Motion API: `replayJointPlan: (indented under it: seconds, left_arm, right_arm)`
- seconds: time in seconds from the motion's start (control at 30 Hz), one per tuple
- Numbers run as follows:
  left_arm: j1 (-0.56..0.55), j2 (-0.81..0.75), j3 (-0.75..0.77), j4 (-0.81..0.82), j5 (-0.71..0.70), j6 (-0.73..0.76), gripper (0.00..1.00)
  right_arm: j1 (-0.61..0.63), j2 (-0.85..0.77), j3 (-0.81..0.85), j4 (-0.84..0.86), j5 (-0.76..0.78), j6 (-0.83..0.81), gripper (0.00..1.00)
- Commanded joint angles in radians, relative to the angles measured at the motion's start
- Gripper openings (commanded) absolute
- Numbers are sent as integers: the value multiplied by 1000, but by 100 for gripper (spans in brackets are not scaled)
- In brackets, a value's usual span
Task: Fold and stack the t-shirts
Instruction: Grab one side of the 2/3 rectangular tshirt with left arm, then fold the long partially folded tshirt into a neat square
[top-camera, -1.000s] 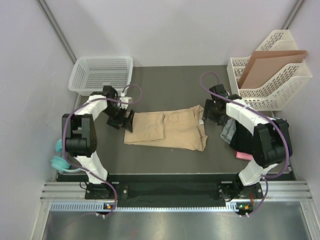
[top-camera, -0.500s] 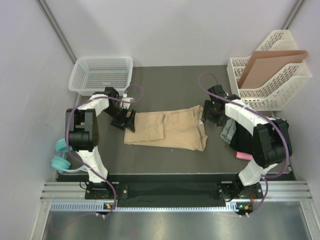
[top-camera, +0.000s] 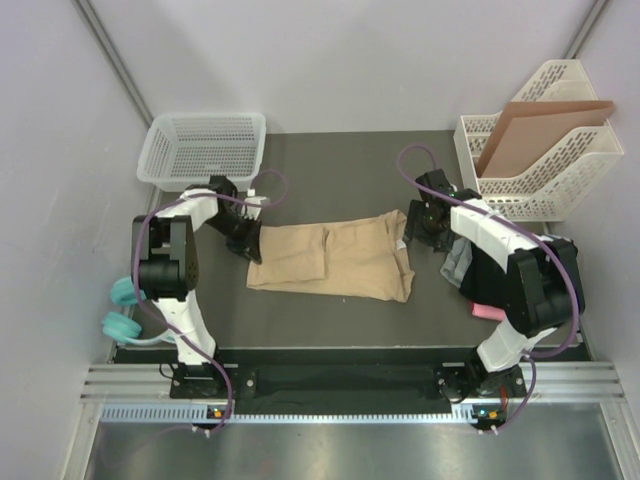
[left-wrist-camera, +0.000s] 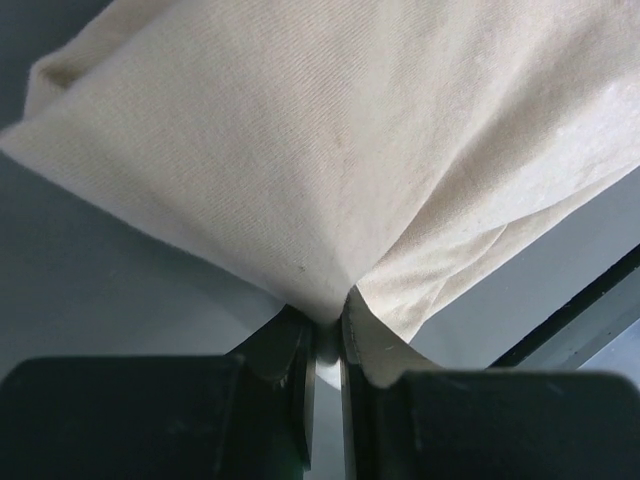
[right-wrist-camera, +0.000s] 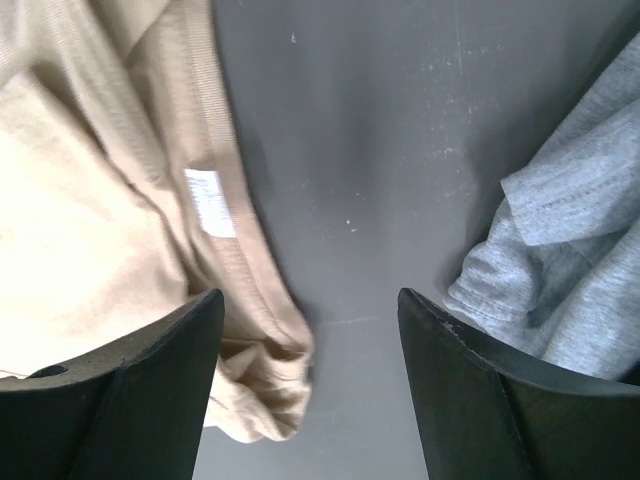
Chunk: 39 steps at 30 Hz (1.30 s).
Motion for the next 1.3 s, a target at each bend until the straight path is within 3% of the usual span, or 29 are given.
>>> replayJointPlan:
  seconds: [0.0,0.23,0.47,0.83,1.27]
  left_arm:
    - [103,-55,15,-74,-69,74,0]
    - [294,-44,113,-207,-192,208,0]
    - [271,-119,210,-333,-165,185,6]
    - [-59,-221,351,-413,-119,15,8]
    - [-381,-124,489,-377,-132,-162,7]
  right_arm:
    - [13,-75,48,-13,32,5,70]
    - [15,-91,45,-10,31,3,70]
    - [13,-97,26,2,20,3,70]
    - [12,-126,4,7,19,-6,70]
    - [10,-148,-33,27,17,-18,71]
